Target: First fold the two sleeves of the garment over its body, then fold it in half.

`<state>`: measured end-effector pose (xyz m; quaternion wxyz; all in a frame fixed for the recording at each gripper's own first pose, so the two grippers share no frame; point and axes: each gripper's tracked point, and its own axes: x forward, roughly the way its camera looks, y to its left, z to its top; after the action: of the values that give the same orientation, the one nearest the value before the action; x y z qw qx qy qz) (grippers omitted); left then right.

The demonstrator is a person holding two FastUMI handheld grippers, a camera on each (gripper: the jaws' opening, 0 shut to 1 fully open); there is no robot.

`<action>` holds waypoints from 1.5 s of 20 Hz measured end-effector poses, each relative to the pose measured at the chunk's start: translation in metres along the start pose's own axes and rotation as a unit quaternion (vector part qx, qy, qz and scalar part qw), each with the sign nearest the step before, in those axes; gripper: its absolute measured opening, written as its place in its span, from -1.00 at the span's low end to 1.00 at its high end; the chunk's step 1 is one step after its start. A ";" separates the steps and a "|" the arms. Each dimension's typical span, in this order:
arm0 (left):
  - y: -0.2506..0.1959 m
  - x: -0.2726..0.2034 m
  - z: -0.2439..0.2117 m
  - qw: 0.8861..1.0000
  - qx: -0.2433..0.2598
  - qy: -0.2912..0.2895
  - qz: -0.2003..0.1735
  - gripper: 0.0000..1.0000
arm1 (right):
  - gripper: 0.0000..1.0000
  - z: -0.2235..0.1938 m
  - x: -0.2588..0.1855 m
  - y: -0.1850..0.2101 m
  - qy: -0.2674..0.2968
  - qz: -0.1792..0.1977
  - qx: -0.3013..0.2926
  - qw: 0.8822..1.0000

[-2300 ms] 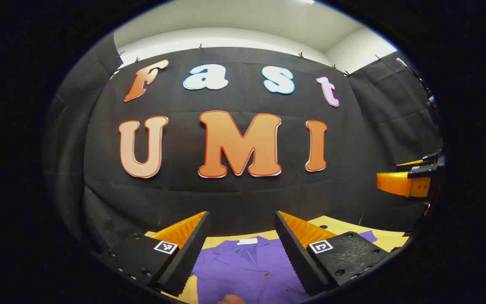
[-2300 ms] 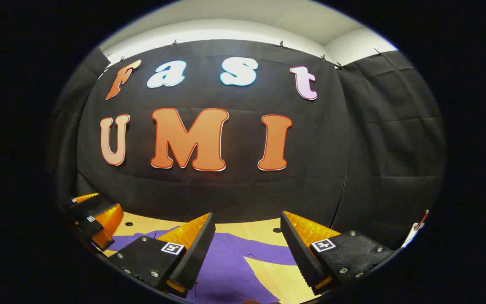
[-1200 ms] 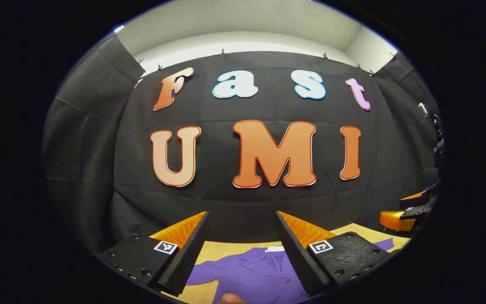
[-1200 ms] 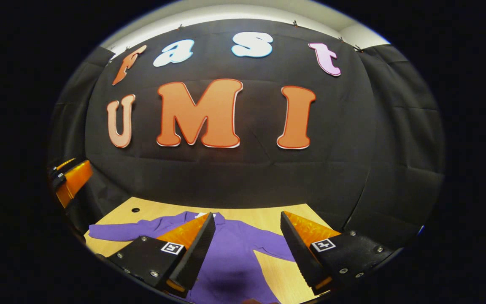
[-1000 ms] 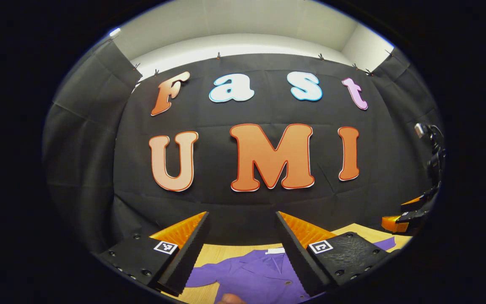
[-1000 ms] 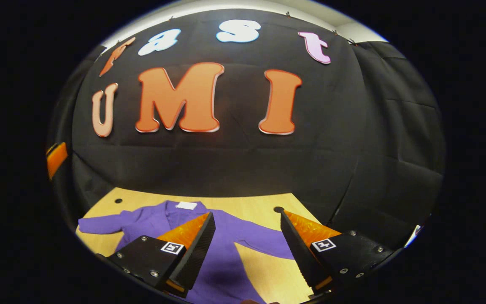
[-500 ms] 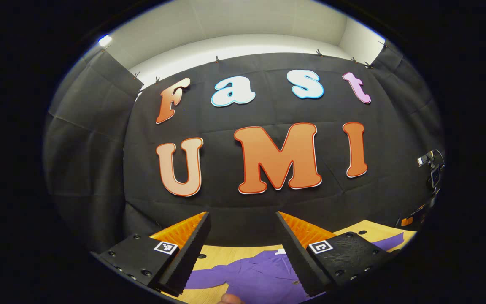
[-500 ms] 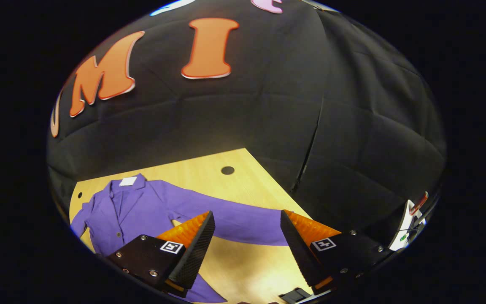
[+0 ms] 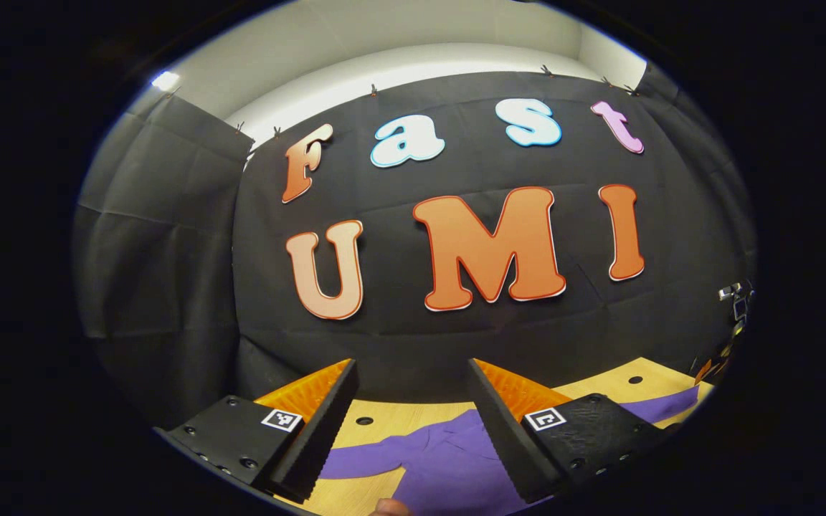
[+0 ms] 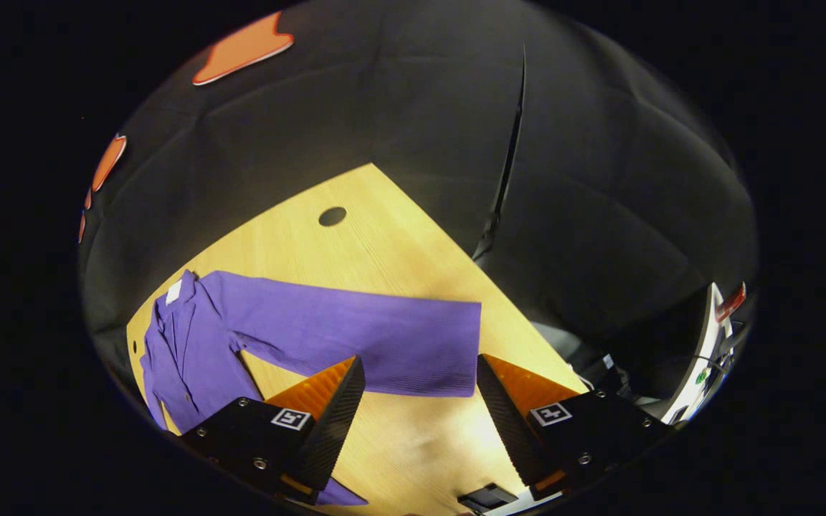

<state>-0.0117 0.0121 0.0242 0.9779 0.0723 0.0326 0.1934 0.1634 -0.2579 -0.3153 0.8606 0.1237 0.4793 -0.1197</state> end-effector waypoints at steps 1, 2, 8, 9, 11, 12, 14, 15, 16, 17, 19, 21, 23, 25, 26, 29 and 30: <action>-0.001 -0.001 -0.003 1.000 0.003 0.007 0.002 0.94 | 0.90 -0.001 0.009 -0.005 0.014 -0.001 0.003 1.000; -0.003 -0.002 -0.007 1.000 0.006 0.014 0.003 0.94 | 0.90 -0.004 0.019 -0.005 0.030 0.001 0.009 1.000; -0.015 -0.006 -0.021 0.999 0.025 0.045 0.007 0.94 | 0.89 -0.027 0.074 -0.023 0.128 -0.018 0.040 0.991; -0.015 -0.006 -0.024 0.998 0.025 0.050 0.008 0.97 | 0.89 -0.032 0.080 -0.025 0.141 -0.023 0.043 0.989; -0.016 -0.005 -0.029 0.998 0.029 0.059 0.013 0.94 | 0.89 -0.033 0.088 -0.024 0.152 -0.023 0.043 0.987; -0.018 -0.005 -0.029 0.997 0.032 0.062 0.014 0.94 | 0.88 -0.035 0.090 -0.027 0.155 -0.029 0.041 0.987; -0.021 -0.005 -0.027 0.997 0.037 0.064 0.014 0.94 | 0.84 -0.035 0.092 -0.031 0.158 -0.038 0.035 0.986; -0.024 -0.007 -0.029 0.997 0.041 0.065 0.013 0.94 | 0.77 -0.036 0.092 -0.033 0.160 -0.043 0.032 0.986; -0.027 -0.007 -0.029 0.997 0.046 0.064 0.012 0.94 | 0.73 -0.035 0.092 -0.030 0.160 -0.046 0.031 0.986; -0.029 -0.007 -0.030 0.997 0.049 0.064 0.011 0.94 | 0.57 -0.036 0.091 -0.025 0.160 -0.043 0.021 0.986; -0.036 -0.009 -0.033 0.996 0.052 0.069 0.005 1.00 | 0.36 -0.036 0.091 -0.016 0.150 -0.031 -0.009 0.988; -0.039 -0.013 -0.035 0.996 0.049 0.072 0.000 0.96 | -0.58 -0.034 0.093 -0.005 0.138 -0.024 -0.026 0.990; -0.037 -0.014 -0.033 0.997 0.046 0.064 -0.004 0.96 | -0.85 -0.032 0.094 0.000 0.142 -0.025 -0.005 0.990; -0.031 -0.013 -0.033 0.997 0.046 0.063 -0.006 0.95 | -0.92 -0.027 0.086 0.007 0.144 -0.004 0.015 0.989; -0.026 -0.013 -0.034 0.997 0.045 0.060 -0.007 0.95 | -0.92 -0.021 0.082 0.013 0.134 0.004 0.022 0.991; -0.012 -0.010 -0.032 0.998 0.037 0.052 -0.012 0.95 | -0.93 -0.001 0.056 0.035 0.105 0.025 0.007 0.994; -0.008 -0.008 -0.035 0.998 0.035 0.049 -0.015 0.96 | -0.93 0.004 0.047 0.044 0.095 0.033 0.003 0.995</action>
<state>-0.0191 0.0058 -0.0109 0.9748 0.0967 0.0884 0.1806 0.2052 -0.2217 -0.3485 0.8141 0.1524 0.5545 -0.0805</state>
